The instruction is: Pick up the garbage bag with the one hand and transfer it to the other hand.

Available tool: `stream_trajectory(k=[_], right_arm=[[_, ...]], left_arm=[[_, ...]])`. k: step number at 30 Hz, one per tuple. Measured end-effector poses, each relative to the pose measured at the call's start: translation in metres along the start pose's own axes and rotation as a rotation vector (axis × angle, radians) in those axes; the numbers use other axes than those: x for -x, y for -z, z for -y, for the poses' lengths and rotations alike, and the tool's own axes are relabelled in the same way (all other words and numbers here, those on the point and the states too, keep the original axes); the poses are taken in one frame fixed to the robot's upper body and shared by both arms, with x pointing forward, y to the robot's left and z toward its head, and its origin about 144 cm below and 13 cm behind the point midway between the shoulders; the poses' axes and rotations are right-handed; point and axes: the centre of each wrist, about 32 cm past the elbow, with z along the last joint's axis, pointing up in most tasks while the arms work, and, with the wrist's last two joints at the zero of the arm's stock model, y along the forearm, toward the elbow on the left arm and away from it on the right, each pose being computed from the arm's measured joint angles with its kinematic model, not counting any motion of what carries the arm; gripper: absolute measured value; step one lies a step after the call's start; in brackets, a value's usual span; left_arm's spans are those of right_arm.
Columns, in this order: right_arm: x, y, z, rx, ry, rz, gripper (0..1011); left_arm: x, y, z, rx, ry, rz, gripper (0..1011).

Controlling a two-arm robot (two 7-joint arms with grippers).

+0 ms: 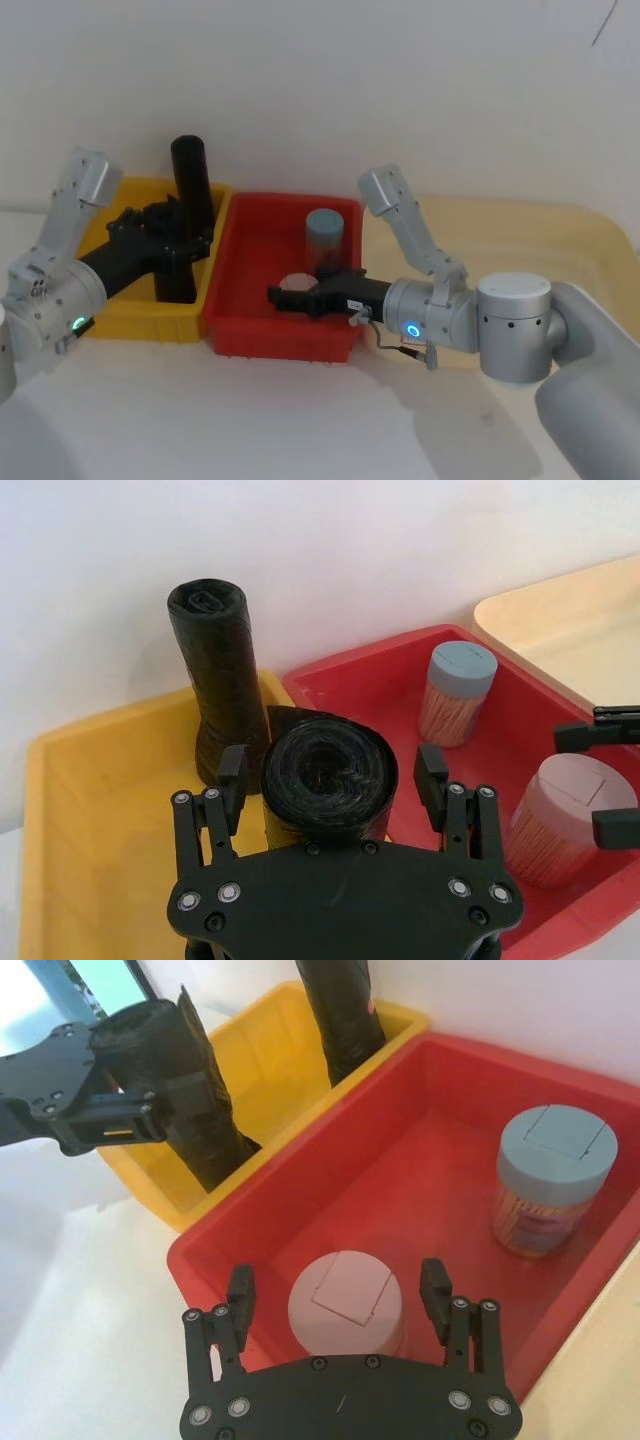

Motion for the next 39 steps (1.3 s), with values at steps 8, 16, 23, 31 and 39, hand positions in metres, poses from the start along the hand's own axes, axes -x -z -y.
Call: stream_trajectory(k=[8,16,23,31,39], right_arm=[[-0.0038,0.0040,-0.0036,0.020,0.002,-0.007,1001],[-0.0059,0.0064,-0.0057,0.026,0.006,-0.006,993],[-0.0069,0.0074,-0.0065,0.027,0.007,-0.006,824],[-0.0076,0.0083,-0.0071,0.028,0.008,-0.006,692],[-0.0078,0.0086,-0.0074,0.030,0.009,-0.006,691]], left_arm=[[-0.0014,0.0009,0.0022,0.000,0.001,0.001,1002],[-0.0023,0.0014,0.0037,0.001,0.000,0.000,993],[-0.0026,0.0018,0.0043,0.001,0.001,0.000,840],[-0.0029,0.0019,0.0047,0.001,0.000,0.000,614],[-0.0029,0.0020,0.0049,0.001,0.000,0.001,498]])
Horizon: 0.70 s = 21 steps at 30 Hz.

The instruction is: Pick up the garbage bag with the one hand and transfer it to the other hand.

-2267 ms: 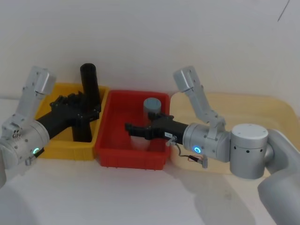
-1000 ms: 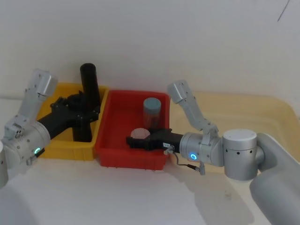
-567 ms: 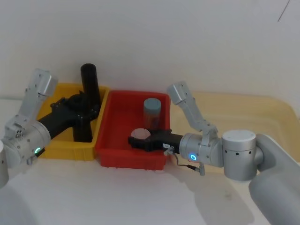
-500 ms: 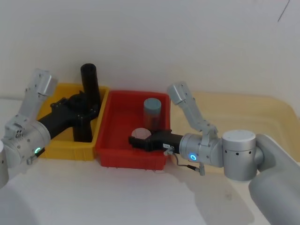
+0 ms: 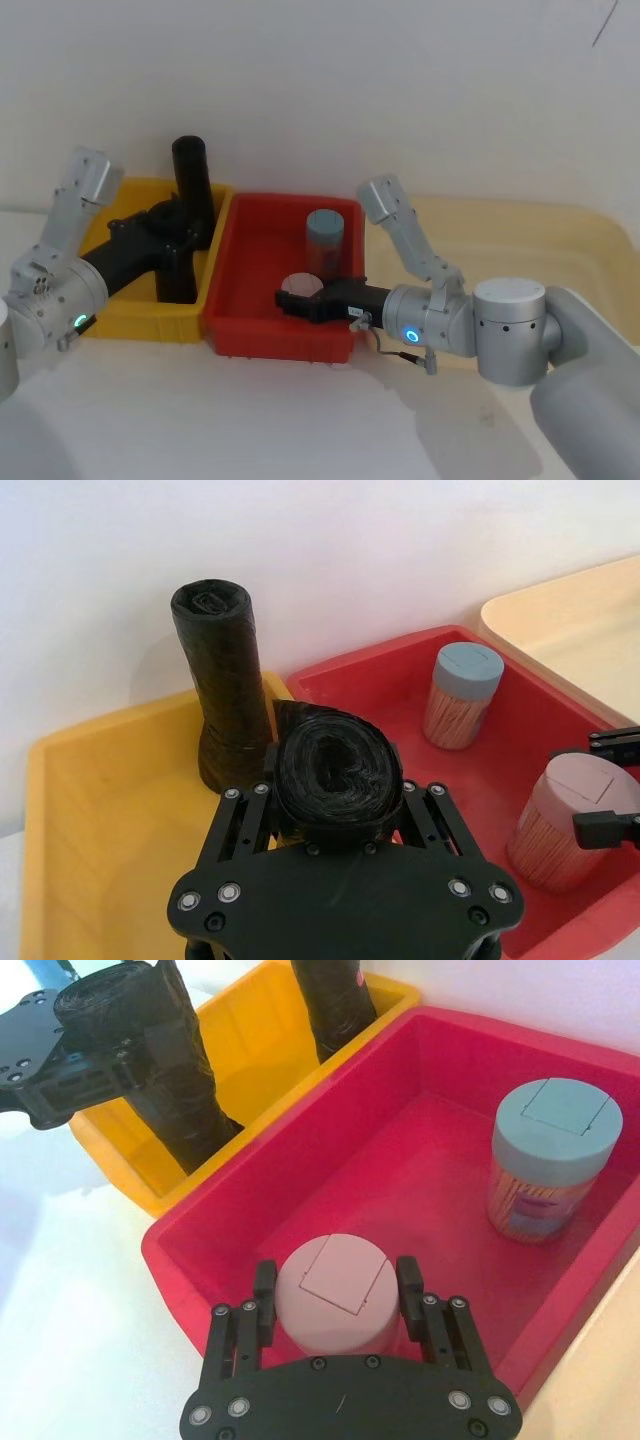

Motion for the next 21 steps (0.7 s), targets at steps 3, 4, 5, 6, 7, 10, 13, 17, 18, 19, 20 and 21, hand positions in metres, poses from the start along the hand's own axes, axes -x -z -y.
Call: stream_trajectory(k=[3,4,5,6,7,10,13,17,18,19,20,21], right_arm=[[0.000,0.000,0.000,0.000,0.000,0.000,691],[0.000,0.000,0.000,0.000,0.000,0.000,691],[0.000,0.000,0.000,0.000,0.000,0.001,691],[0.000,0.000,0.000,-0.001,-0.001,0.002,691],[0.001,-0.001,0.001,-0.003,-0.002,0.003,691],[0.001,-0.002,0.003,-0.009,-0.004,0.010,692],[0.004,-0.007,0.008,-0.035,-0.010,0.027,692],[0.008,-0.015,0.015,-0.072,-0.018,0.047,691],[0.009,-0.017,0.017,-0.079,-0.018,0.052,691],[0.009,-0.019,0.019,-0.086,-0.019,0.056,692],[0.011,-0.023,0.023,-0.104,-0.019,0.066,691],[0.012,-0.025,0.025,-0.112,-0.018,0.071,692]], left_arm=[[0.000,0.000,0.000,0.001,-0.001,0.005,497],[0.000,0.000,0.000,0.002,-0.002,0.007,497],[0.001,0.000,-0.001,0.003,-0.003,0.009,497],[0.001,-0.001,-0.001,0.007,-0.004,0.015,497],[0.002,-0.003,-0.002,0.013,-0.007,0.022,497],[0.003,-0.006,-0.003,0.025,-0.011,0.034,497],[0.005,-0.014,-0.006,0.045,-0.016,0.050,497],[0.008,-0.030,-0.010,0.081,-0.025,0.072,497],[0.009,-0.034,-0.011,0.091,-0.026,0.076,497],[0.009,-0.037,-0.011,0.096,-0.028,0.078,497],[0.010,-0.043,-0.012,0.111,-0.029,0.083,497],[0.010,-0.047,-0.013,0.119,-0.032,0.086,497]])
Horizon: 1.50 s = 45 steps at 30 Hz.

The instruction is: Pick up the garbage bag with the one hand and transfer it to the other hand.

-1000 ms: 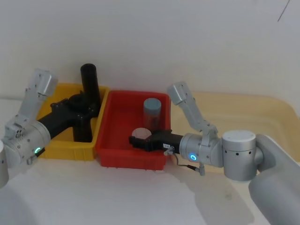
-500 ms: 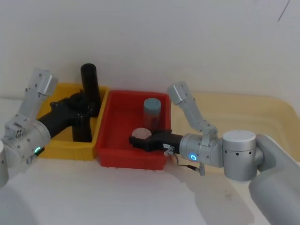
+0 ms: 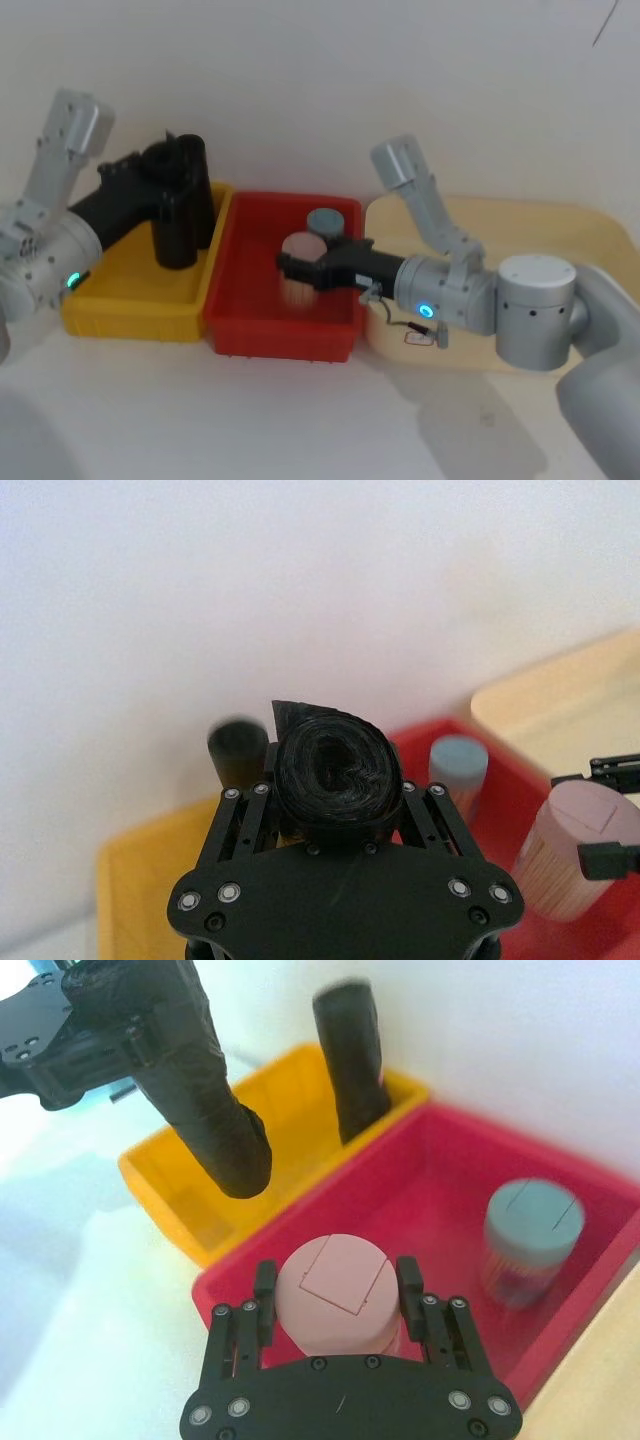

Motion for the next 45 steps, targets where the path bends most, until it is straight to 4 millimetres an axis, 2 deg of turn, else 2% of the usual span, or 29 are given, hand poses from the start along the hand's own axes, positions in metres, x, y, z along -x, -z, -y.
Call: stream_trajectory(k=[6,12,22,24,31,33,34,39,45], right_arm=[[0.004,-0.018,0.015,-0.058,0.016,0.040,691],[0.007,-0.039,0.040,-0.125,0.070,0.097,692],[0.007,-0.055,0.075,-0.168,0.189,0.151,692],[0.006,-0.058,0.086,-0.178,0.231,0.160,692],[0.001,-0.056,0.106,-0.192,0.322,0.159,691],[-0.002,-0.053,0.114,-0.195,0.355,0.153,691],[-0.003,-0.052,0.116,-0.196,0.366,0.151,691],[-0.013,-0.040,0.133,-0.191,0.457,0.118,692],[-0.023,-0.023,0.142,-0.171,0.532,0.077,691]], left_arm=[[0.002,-0.026,0.003,0.067,-0.001,0.005,497],[0.007,-0.053,0.017,0.145,0.030,-0.013,497],[0.021,-0.069,0.053,0.176,0.128,-0.050,497],[0.029,-0.071,0.068,0.176,0.169,-0.063,497],[0.046,-0.073,0.097,0.169,0.256,-0.081,497],[0.057,-0.074,0.112,0.162,0.306,-0.089,497],[0.057,-0.074,0.112,0.162,0.306,-0.089,497],[0.079,-0.073,0.140,0.138,0.399,-0.103,497],[0.092,-0.070,0.155,0.119,0.451,-0.110,497]])
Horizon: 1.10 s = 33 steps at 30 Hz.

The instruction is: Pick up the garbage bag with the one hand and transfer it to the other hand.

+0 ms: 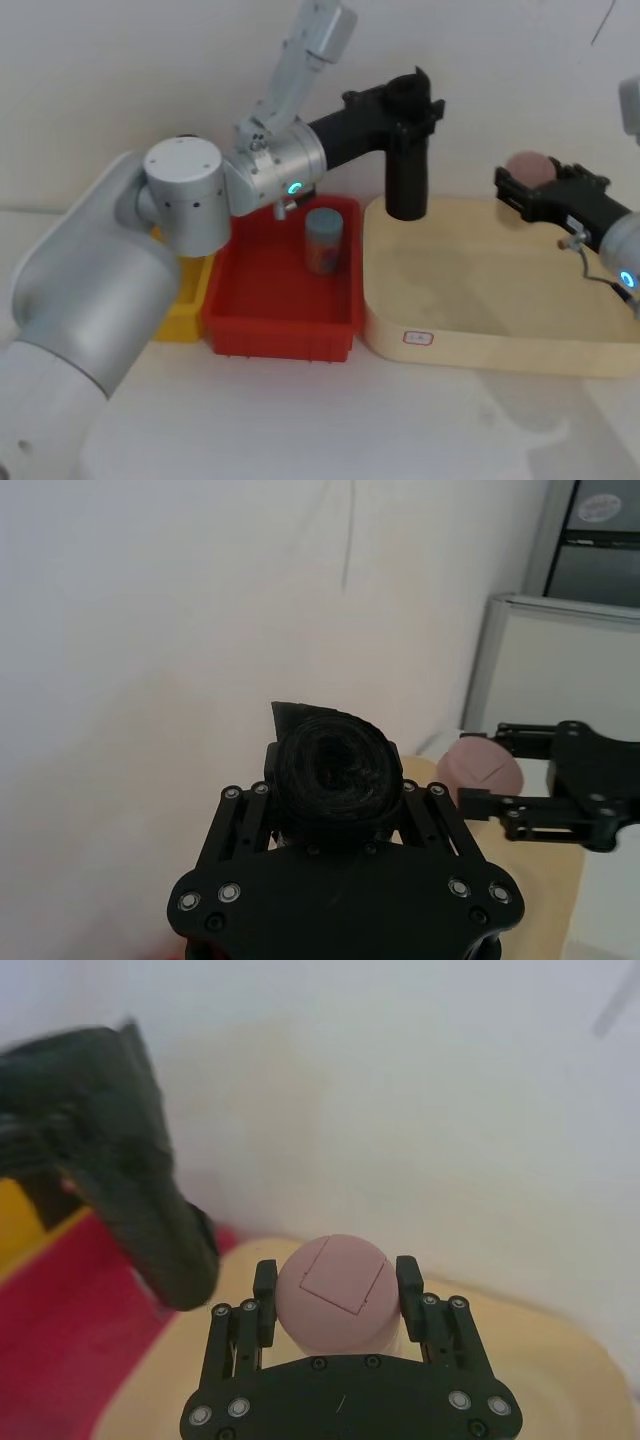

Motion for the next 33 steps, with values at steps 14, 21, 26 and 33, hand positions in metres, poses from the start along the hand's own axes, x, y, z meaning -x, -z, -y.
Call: stream_trajectory(k=[14,21,26,33], right_arm=[[-0.021,0.032,0.003,0.077,0.126,-0.034,868],[-0.026,0.040,0.004,0.095,0.153,-0.040,1001],[-0.026,0.042,0.006,0.097,0.154,-0.041,1001],[-0.025,0.041,0.011,0.070,0.101,-0.042,1001]], left_arm=[[0.004,0.011,0.016,-0.028,0.038,-0.033,497],[0.003,0.017,0.020,-0.048,0.043,-0.070,497],[0.004,0.023,0.029,-0.078,0.058,-0.096,497],[0.009,0.029,0.048,-0.102,0.087,-0.103,497]])
